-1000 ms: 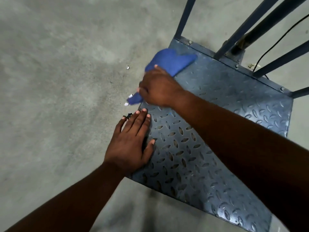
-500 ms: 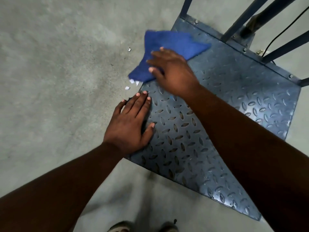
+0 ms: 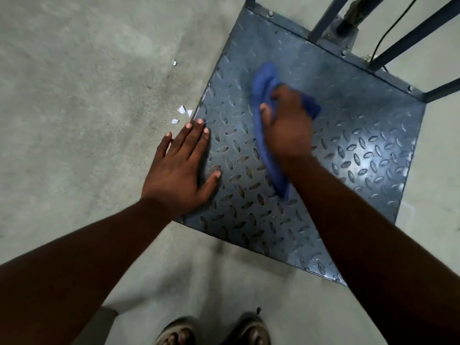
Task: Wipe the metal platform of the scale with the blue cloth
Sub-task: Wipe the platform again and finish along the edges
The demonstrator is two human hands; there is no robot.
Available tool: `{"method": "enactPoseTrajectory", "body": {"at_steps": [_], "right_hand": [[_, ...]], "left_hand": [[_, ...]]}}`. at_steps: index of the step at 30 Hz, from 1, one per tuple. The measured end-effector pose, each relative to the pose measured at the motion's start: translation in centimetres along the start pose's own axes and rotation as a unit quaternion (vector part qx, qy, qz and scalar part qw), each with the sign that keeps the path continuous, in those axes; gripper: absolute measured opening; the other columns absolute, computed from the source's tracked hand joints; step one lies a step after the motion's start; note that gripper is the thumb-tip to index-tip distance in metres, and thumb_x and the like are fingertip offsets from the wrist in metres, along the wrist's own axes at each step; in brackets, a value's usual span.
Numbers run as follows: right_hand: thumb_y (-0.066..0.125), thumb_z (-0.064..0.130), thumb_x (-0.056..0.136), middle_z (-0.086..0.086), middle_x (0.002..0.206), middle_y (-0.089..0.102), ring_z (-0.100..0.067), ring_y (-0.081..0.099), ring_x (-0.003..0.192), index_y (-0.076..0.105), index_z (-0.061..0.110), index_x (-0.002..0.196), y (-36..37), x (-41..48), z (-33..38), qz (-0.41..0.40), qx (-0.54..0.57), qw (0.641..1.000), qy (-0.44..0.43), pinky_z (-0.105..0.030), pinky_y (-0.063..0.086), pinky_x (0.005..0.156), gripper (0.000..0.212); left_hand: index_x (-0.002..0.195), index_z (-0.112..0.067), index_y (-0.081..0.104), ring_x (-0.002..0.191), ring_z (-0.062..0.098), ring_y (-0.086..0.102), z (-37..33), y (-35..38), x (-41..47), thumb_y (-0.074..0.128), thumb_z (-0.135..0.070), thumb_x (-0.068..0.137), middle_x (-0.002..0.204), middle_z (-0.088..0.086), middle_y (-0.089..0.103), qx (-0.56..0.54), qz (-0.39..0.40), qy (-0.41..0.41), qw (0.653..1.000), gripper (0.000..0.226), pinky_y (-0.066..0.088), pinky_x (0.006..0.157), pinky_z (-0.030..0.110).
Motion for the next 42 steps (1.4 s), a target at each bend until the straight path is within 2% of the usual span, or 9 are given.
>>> {"method": "enactPoseTrajectory", "body": {"at_steps": [3, 7, 12, 16, 19, 23, 31, 38, 42], "right_hand": [[0.048, 0.034, 0.104, -0.013, 0.119, 0.060, -0.032, 0.064, 0.096, 0.061, 0.016, 0.124, 2.0, -5.2, 5.4, 0.107, 0.022, 0.972, -0.206, -0.041, 0.052, 0.075, 0.030], [0.051, 0.033, 0.103, -0.008, 0.117, 0.061, -0.027, 0.059, 0.100, 0.063, 0.017, 0.119, -0.2, -2.2, -1.3, -0.012, 0.038, 0.996, 0.076, -0.035, 0.043, 0.079, 0.026], [0.055, 0.030, 0.102, -0.014, 0.121, 0.061, -0.027, 0.065, 0.092, 0.062, 0.017, 0.134, 2.8, -8.9, 5.9, 0.147, 0.030, 0.954, -0.258, -0.037, 0.053, 0.072, 0.036], [0.050, 0.030, 0.104, -0.015, 0.121, 0.058, -0.030, 0.065, 0.089, 0.063, 0.022, 0.139, 1.1, -8.3, 2.9, 0.078, 0.052, 0.991, -0.092, -0.034, 0.049, 0.072, 0.038], [0.057, 0.029, 0.097, -0.010, 0.110, 0.060, -0.028, 0.063, 0.080, 0.071, 0.023, 0.120, 2.7, -12.9, 6.9, 0.126, 0.060, 0.965, -0.223, -0.035, 0.050, 0.062, 0.027], [0.064, 0.030, 0.095, -0.005, 0.105, 0.063, -0.028, 0.057, 0.090, 0.076, 0.025, 0.106, 2.2, -17.4, 7.5, 0.152, 0.063, 0.916, -0.367, -0.038, 0.041, 0.072, 0.017], [0.040, 0.018, 0.099, -0.009, 0.153, 0.053, -0.031, 0.046, 0.144, 0.073, 0.017, 0.124, 5.2, -19.7, 11.4, 0.197, 0.037, 0.818, -0.539, -0.046, 0.024, 0.123, 0.041], [0.040, 0.009, 0.088, -0.010, 0.091, 0.067, -0.033, 0.060, 0.095, 0.075, 0.012, 0.087, 7.7, -18.1, 19.1, 0.153, -0.059, 0.842, -0.513, -0.046, 0.038, 0.104, 0.036], [0.043, 0.007, 0.090, -0.008, 0.091, 0.069, -0.031, 0.062, 0.096, 0.075, 0.014, 0.083, 7.8, -18.5, 18.8, 0.150, -0.077, 0.838, -0.519, -0.047, 0.034, 0.109, 0.033]], "left_hand": [[0.170, -0.012, 0.031, 0.167, 0.026, 0.020, -0.1, -0.2, 0.0, 0.043, -0.063, 0.102, 0.179, 0.010, 0.024, -0.015, -0.019, 0.018, 1.000, 0.086, 0.014, 0.135, 0.050], [0.173, -0.017, 0.024, 0.168, 0.023, 0.016, -0.2, -0.5, -0.2, 0.040, -0.061, 0.105, 0.182, 0.004, 0.016, -0.028, -0.020, 0.002, 0.999, 0.083, 0.012, 0.136, 0.048], [0.170, -0.018, 0.033, 0.155, 0.041, 0.041, 1.4, -0.3, 0.0, 0.035, -0.041, 0.108, 0.179, 0.014, 0.022, -0.124, -0.049, -0.037, 0.990, 0.066, 0.041, 0.120, 0.058], [0.172, -0.028, 0.030, 0.158, 0.033, 0.037, 2.2, -0.2, -0.3, 0.030, -0.040, 0.115, 0.181, 0.007, 0.016, -0.177, -0.052, -0.080, 0.979, 0.058, 0.048, 0.111, 0.048], [0.172, -0.026, 0.030, 0.161, 0.025, 0.035, 2.8, 0.5, 0.1, 0.032, -0.039, 0.112, 0.177, 0.008, 0.031, -0.268, -0.035, -0.098, 0.958, 0.061, 0.043, 0.122, 0.046], [0.165, -0.031, 0.046, 0.138, 0.017, 0.062, 4.2, 1.7, 0.0, 0.042, -0.048, 0.110, 0.150, 0.000, 0.066, -0.407, -0.001, -0.185, 0.895, 0.058, 0.047, 0.120, 0.039], [0.143, -0.014, 0.063, 0.123, 0.025, 0.066, 4.4, 2.2, 1.5, 0.049, -0.029, 0.115, 0.142, 0.011, 0.070, -0.629, 0.189, -0.270, 0.705, 0.035, 0.047, 0.119, 0.041], [0.093, -0.025, 0.062, 0.065, 0.008, 0.056, 7.1, 1.8, 3.1, 0.068, -0.027, 0.105, 0.080, -0.006, 0.060, -0.536, 0.294, -0.277, 0.742, 0.014, 0.046, 0.053, 0.019], [0.089, -0.026, 0.065, 0.083, 0.013, 0.060, 7.0, 1.3, 3.4, 0.067, -0.031, 0.106, 0.084, -0.009, 0.065, -0.502, 0.291, -0.252, 0.775, 0.018, 0.046, 0.074, 0.025]]}}
Point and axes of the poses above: each hand's wrist, its own x-axis towards the middle knuckle, its own y-axis out of the palm, z = x × y, the point moved 6 cm from there along x, towards the middle knuckle
